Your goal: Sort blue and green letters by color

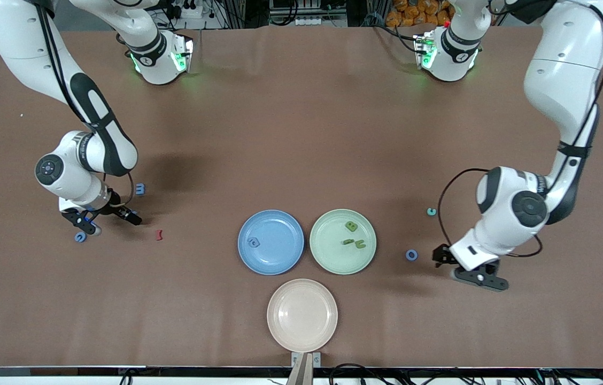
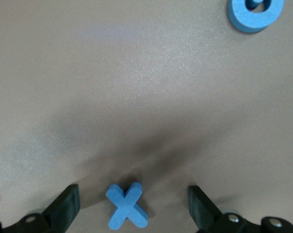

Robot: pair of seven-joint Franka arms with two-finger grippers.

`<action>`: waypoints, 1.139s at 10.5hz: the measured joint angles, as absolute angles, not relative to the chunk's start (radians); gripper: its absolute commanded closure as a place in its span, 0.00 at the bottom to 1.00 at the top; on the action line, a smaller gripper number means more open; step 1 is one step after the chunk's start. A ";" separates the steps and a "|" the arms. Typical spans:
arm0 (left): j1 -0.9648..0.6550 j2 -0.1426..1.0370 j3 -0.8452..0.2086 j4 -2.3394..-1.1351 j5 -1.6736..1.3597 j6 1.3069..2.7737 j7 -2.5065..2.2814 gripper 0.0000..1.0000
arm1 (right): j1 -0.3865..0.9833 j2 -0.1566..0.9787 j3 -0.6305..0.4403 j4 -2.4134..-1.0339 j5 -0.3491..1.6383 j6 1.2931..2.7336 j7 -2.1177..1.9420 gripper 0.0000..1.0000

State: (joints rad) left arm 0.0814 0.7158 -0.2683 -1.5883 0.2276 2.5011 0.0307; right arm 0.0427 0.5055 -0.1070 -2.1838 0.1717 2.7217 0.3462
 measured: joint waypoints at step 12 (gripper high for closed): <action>0.215 0.781 -0.274 -1.626 0.222 2.500 0.688 0.14 | 0.044 0.504 -0.103 -2.157 0.171 2.718 0.346 0.29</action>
State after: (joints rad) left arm 0.2151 0.7806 -0.2737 -1.6264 0.2222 2.4996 0.6878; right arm 0.0443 0.5042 -0.1029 -2.1569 0.1710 2.7176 0.3463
